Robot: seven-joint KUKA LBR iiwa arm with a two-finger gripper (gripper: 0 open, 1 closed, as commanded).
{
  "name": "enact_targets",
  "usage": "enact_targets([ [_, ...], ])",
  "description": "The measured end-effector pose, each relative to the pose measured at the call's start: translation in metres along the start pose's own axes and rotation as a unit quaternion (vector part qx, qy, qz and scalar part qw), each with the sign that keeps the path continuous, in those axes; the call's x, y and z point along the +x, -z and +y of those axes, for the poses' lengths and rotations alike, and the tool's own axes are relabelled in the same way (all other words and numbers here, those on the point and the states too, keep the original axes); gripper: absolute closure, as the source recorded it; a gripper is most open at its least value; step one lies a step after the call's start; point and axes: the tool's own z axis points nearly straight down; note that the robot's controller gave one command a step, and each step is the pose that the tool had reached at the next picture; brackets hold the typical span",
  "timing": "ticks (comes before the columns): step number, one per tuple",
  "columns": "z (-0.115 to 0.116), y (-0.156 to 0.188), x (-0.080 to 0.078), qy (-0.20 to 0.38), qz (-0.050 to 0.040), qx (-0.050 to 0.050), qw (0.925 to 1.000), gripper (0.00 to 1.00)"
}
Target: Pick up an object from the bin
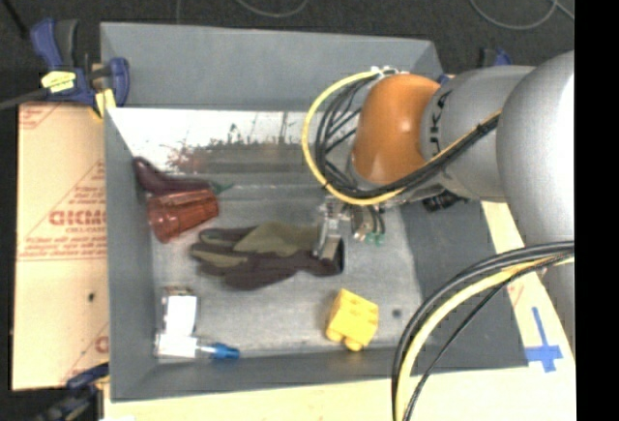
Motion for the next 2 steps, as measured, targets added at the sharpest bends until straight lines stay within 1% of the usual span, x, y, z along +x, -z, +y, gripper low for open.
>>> enact_targets([
  [1,0.0,0.0,0.0,0.0,0.0,0.0,1.0,1.0],
  [2,-0.0003,0.0051,0.0014,0.0,0.0024,0.0,1.0,1.0],
])
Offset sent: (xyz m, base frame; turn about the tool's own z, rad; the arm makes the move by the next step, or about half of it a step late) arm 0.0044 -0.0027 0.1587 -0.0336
